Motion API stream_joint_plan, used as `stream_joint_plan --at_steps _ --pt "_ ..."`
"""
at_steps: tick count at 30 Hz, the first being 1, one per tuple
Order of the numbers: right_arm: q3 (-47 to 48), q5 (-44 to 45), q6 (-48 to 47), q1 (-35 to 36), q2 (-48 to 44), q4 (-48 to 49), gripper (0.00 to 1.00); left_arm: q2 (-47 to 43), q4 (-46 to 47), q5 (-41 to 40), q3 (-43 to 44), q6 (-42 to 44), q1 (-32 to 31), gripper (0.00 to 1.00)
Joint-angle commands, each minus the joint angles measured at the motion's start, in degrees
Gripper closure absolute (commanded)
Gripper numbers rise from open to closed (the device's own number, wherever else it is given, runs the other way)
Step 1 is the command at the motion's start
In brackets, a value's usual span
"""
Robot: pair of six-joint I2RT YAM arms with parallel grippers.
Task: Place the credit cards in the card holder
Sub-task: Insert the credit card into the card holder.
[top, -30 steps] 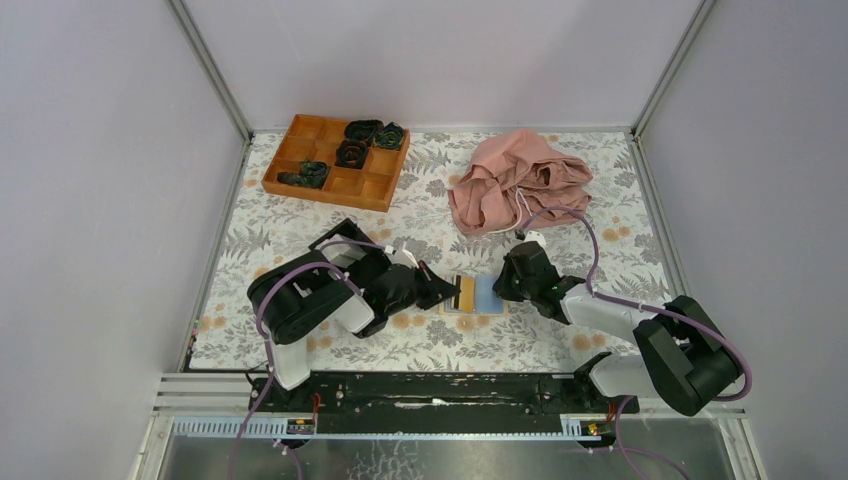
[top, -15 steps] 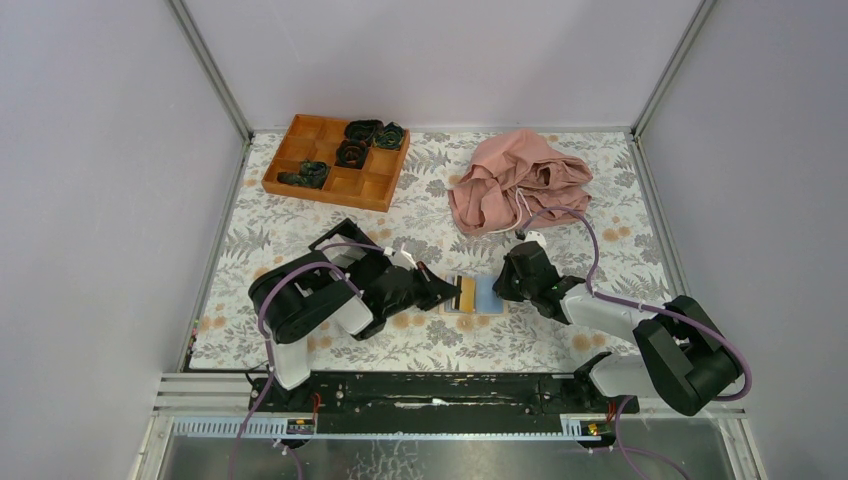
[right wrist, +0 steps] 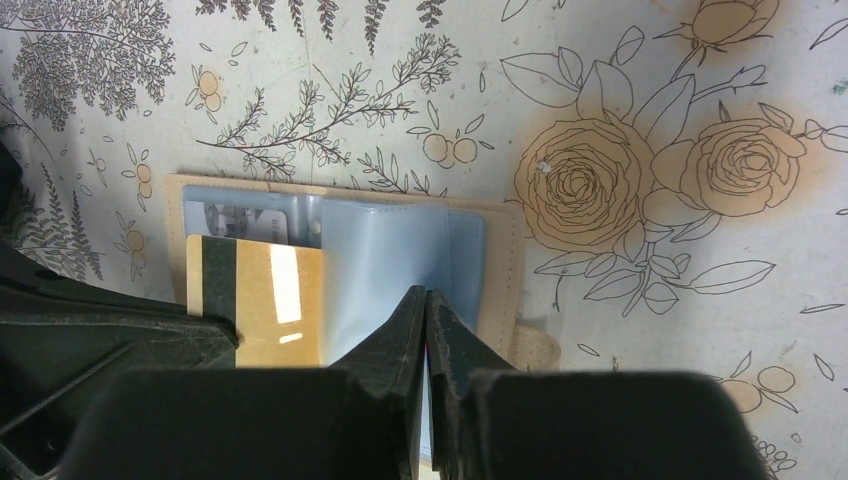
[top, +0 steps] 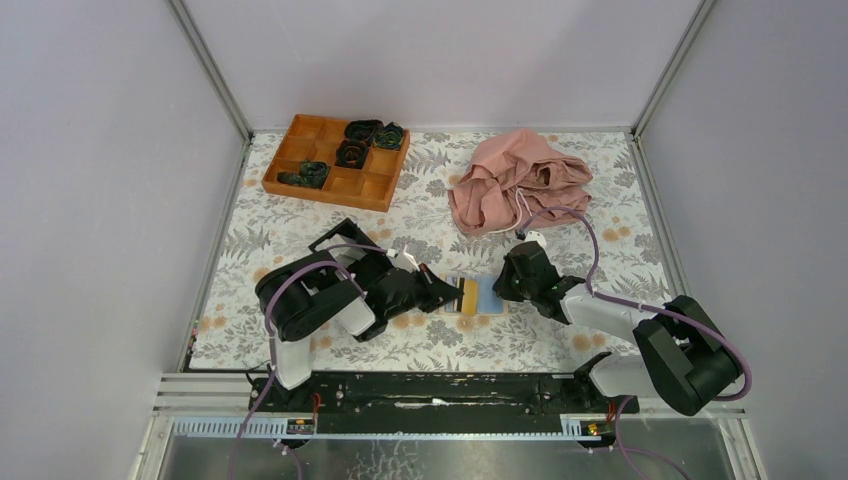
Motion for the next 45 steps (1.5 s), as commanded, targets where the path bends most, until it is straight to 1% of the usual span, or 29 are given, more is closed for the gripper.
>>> stream_joint_plan --at_steps 1,4,9,14,20,30,45 --pt "-0.28 2.09 0.15 -0.02 0.11 -3.1 0.93 1.34 3.87 -0.3 0.7 -1.0 -0.47 1.0" --pt "-0.44 2.16 0.26 -0.04 0.06 -3.19 0.93 2.34 6.49 -0.73 0.01 -1.94 -0.57 1.0" --pt "-0.86 2.25 0.4 -0.03 0.36 -3.02 0.93 5.15 14.03 -1.79 -1.53 -4.2 -0.76 1.0" --pt "-1.04 2.2 0.43 -0.07 0.19 -3.15 0.92 7.16 17.83 -2.49 -2.09 -4.86 -0.78 1.0" --pt "-0.83 2.09 0.7 -0.01 -0.11 -3.57 0.93 8.2 16.89 -2.71 -1.48 -4.3 -0.76 1.0" --pt "-0.97 1.64 1.05 -0.04 0.06 -3.46 0.93 6.32 10.98 -4.94 -0.57 -1.29 -1.49 1.0" --pt "-1.66 1.37 1.43 -0.03 -0.91 -3.66 0.93 7.62 9.86 -9.4 1.79 -1.96 -4.34 1.0"
